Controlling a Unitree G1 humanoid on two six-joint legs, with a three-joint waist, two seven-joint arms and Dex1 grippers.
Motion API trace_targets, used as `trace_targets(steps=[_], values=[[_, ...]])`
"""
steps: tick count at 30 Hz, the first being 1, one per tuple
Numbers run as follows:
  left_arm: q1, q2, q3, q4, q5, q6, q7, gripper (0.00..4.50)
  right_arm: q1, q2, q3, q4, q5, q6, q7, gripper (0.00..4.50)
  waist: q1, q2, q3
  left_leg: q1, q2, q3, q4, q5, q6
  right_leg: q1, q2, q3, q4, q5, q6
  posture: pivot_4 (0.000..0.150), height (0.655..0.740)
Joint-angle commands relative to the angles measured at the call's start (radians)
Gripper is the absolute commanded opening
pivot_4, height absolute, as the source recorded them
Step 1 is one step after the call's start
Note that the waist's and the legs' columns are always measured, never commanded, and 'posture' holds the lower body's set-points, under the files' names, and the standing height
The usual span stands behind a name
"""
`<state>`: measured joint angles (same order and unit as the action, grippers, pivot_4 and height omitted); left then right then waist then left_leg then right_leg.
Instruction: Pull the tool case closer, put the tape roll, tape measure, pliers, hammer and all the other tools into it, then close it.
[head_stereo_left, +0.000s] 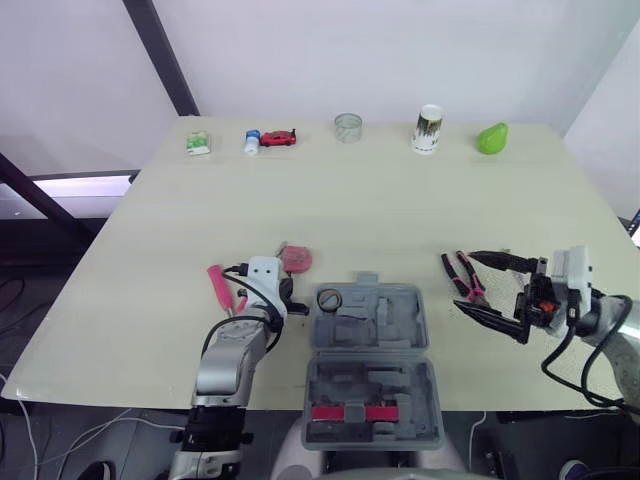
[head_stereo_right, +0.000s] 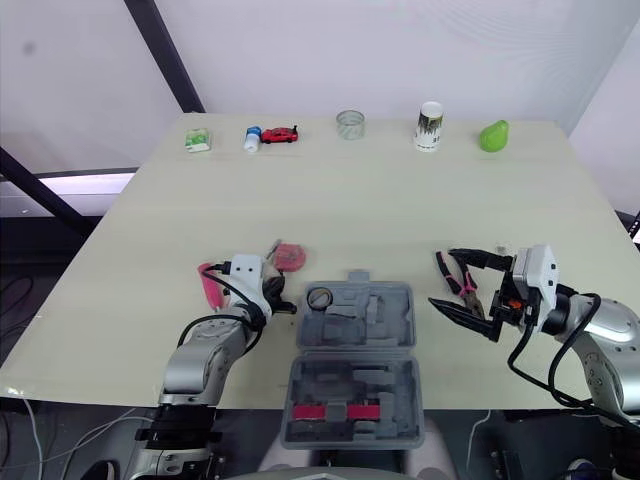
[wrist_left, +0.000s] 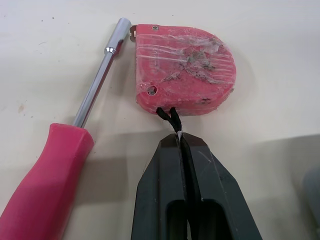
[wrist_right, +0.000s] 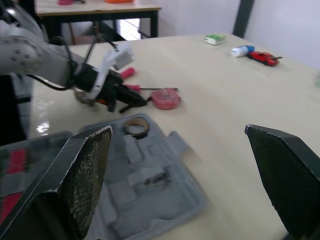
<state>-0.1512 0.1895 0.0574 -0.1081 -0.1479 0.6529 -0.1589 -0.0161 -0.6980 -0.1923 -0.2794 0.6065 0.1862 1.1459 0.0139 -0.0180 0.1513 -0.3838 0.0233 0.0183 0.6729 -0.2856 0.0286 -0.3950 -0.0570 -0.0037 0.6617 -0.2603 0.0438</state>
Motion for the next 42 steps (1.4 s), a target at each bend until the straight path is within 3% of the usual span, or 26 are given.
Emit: trace_targets(steps=[1, 25, 42], values=[[0.043, 0.033, -0.034, -0.054, 0.012, -0.030, -0.044, 0.10, -0.002, -0.011, -0.021, -0.022, 0.018, -0.009, 0.012, 4.50, -0.002, 0.000, 0.000, 0.000, 0.000, 0.000, 0.000, 0.000, 0.000, 0.000, 0.000, 0.000, 0.000, 0.000, 0.000, 0.150, 0.7400], [0.543, 0.300, -0.051, -0.477, -0.047, -0.048, -0.310, 0.10, 0.023, 0.025, 0.002, -0.045, 0.009, -0.018, -0.001, 4.50, -0.001, 0.001, 0.000, 0.000, 0.001, 0.000, -0.001, 0.000, 0.000, 0.000, -0.008, 0.001, -0.001, 0.000, -0.001, 0.150, 0.7400], [0.799, 0.404, 0.068, -0.523, -0.069, -0.180, -0.437, 0.10, 0.018, -0.058, 0.070, -0.071, -0.009, -0.039, 0.165, 4.50, -0.001, 0.000, 0.002, 0.000, 0.001, 0.001, -0.002, 0.000, 0.000, -0.001, -0.007, -0.001, -0.002, -0.002, -0.004, 0.150, 0.7400]])
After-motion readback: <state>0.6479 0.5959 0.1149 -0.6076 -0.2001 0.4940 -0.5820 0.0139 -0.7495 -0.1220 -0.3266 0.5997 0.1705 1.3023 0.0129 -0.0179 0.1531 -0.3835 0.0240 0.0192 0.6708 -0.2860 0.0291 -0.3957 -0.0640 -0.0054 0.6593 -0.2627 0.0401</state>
